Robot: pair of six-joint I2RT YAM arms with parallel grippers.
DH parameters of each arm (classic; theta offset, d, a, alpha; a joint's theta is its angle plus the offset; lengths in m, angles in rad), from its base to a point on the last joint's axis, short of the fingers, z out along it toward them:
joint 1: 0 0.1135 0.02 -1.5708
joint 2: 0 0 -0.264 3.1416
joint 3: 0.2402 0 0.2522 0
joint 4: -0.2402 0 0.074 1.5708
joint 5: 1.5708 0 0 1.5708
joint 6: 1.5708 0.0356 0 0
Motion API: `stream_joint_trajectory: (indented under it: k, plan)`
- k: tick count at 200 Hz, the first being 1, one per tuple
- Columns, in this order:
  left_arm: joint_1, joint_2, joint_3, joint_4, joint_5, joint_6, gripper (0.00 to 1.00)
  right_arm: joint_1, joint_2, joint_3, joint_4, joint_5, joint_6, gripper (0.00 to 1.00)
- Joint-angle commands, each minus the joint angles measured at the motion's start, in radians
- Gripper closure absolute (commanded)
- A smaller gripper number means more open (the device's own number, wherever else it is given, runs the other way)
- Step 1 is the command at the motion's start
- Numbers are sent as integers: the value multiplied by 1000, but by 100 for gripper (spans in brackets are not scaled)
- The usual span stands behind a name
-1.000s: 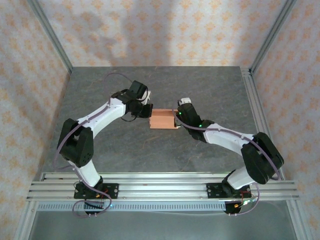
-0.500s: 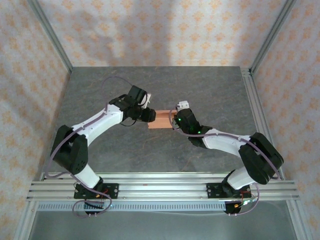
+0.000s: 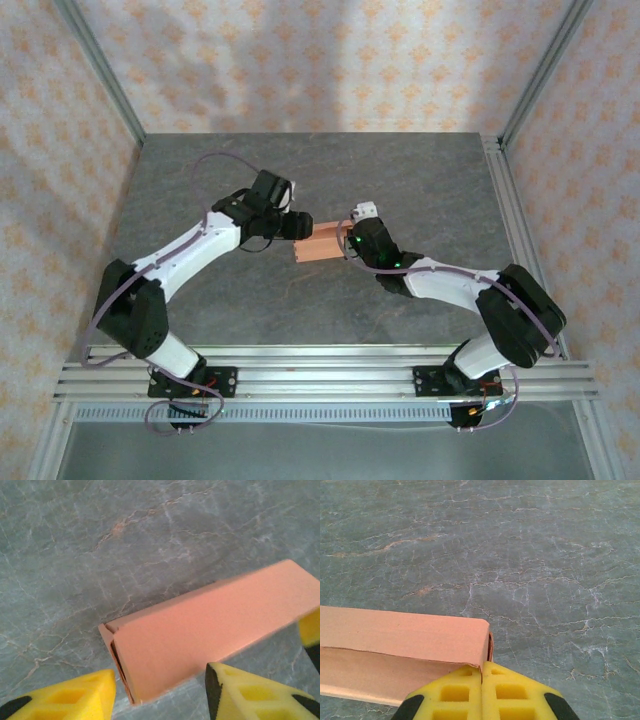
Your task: Fold the paper box
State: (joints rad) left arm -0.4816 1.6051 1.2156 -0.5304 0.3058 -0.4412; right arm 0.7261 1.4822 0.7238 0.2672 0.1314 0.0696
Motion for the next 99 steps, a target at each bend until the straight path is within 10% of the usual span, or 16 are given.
stream_joint_trajectory:
  k: [1, 59, 99]
  plan:
    - [10, 47, 10, 3, -18, -54, 56, 9, 33, 2, -74, -11, 16, 100]
    - [13, 77, -9, 6, -16, -57, 63, 9, 13, 14, -81, -33, 20, 92]
    - [28, 102, 4, -26, -9, -58, 64, 9, -79, -17, 2, -75, -21, 39]
